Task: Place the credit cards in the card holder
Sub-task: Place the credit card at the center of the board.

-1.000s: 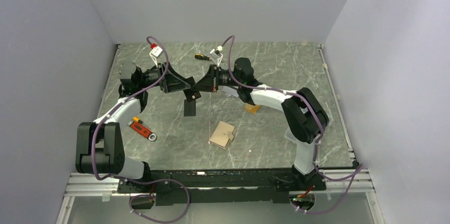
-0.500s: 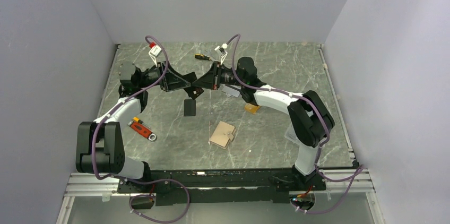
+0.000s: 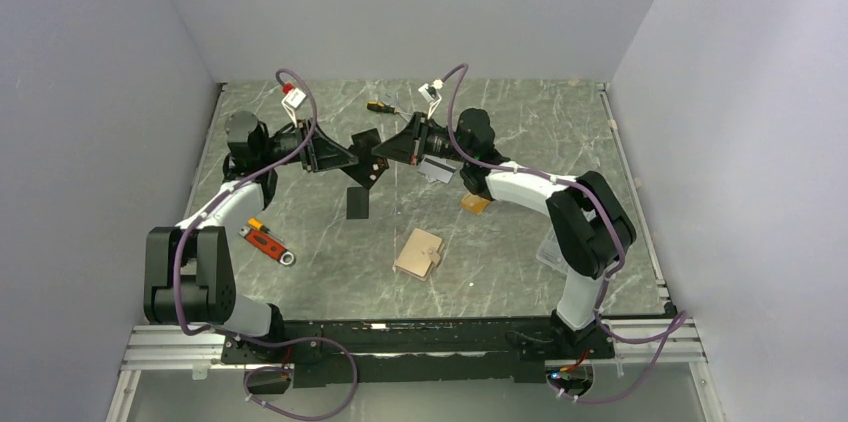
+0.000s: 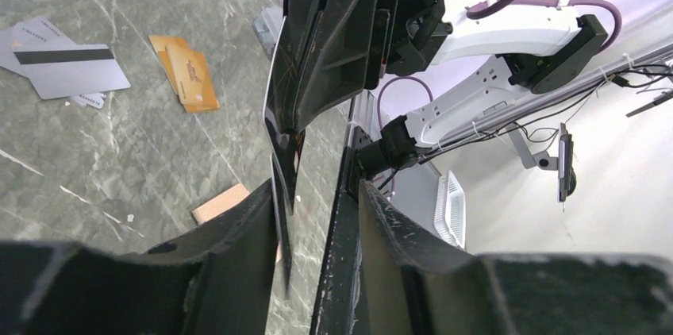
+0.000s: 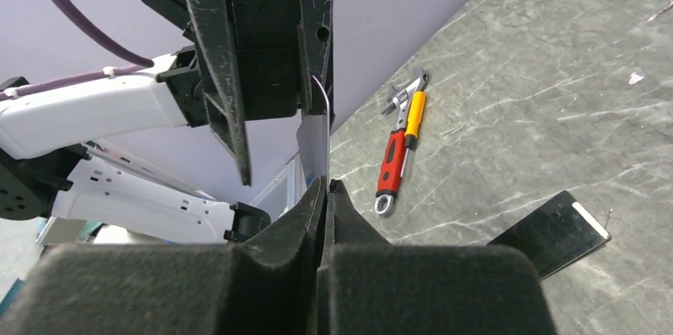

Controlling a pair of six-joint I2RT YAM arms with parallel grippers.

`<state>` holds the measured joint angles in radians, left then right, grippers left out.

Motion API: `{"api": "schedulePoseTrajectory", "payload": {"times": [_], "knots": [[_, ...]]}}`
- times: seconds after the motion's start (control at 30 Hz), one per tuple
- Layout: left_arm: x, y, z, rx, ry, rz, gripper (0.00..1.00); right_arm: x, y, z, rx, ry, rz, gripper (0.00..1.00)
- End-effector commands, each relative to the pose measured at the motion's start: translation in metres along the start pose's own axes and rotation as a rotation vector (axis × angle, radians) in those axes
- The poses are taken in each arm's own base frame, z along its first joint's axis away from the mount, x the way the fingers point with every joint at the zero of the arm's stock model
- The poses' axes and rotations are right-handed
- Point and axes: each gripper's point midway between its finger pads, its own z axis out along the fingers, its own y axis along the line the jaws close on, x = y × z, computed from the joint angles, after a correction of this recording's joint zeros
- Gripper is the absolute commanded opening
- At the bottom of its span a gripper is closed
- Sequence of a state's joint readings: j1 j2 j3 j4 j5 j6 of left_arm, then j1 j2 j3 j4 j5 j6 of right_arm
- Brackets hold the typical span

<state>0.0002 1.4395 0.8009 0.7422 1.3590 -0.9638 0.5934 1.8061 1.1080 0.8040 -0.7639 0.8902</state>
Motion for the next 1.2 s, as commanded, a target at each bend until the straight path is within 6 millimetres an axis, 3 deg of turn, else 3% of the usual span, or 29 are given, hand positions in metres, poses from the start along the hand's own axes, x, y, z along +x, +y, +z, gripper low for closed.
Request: {"api": "schedulePoseTrajectory", "payload": {"times": [0.0,0.17,0.37,0.63,0.73,0.83,1.1,1.17], "knots": [[0.002,-0.011,-0.001,0.04,0.078,0.085,0.39,-0.018,-0.018,-0.006,0.06,-0.082,-0.012,0.0],[0.002,0.009,-0.003,-0.094,0.1,0.099,0.0,-0.017,-0.016,-0.006,0.046,-0.077,-0.006,0.0],[0.003,0.028,-0.007,-0.204,0.11,0.147,0.0,-0.014,-0.017,-0.011,0.053,-0.068,-0.003,0.0],[0.036,0.091,-0.008,-0.373,0.207,0.097,0.0,-0.006,-0.028,-0.03,0.146,-0.018,-0.009,0.0],[0.058,0.116,0.0,-0.41,0.297,0.073,0.0,0.013,-0.04,-0.04,0.254,0.048,0.011,0.0],[0.074,0.143,0.003,-0.471,0.364,0.038,0.0,0.044,-0.053,-0.057,0.44,0.162,0.005,0.0],[0.072,0.183,0.0,-0.601,0.469,0.043,0.0,0.12,-0.058,-0.102,0.786,0.405,0.057,0.0],[0.073,0.19,-0.004,-0.637,0.497,0.052,0.05,0.134,-0.057,-0.105,0.846,0.455,0.048,0.0]]}}
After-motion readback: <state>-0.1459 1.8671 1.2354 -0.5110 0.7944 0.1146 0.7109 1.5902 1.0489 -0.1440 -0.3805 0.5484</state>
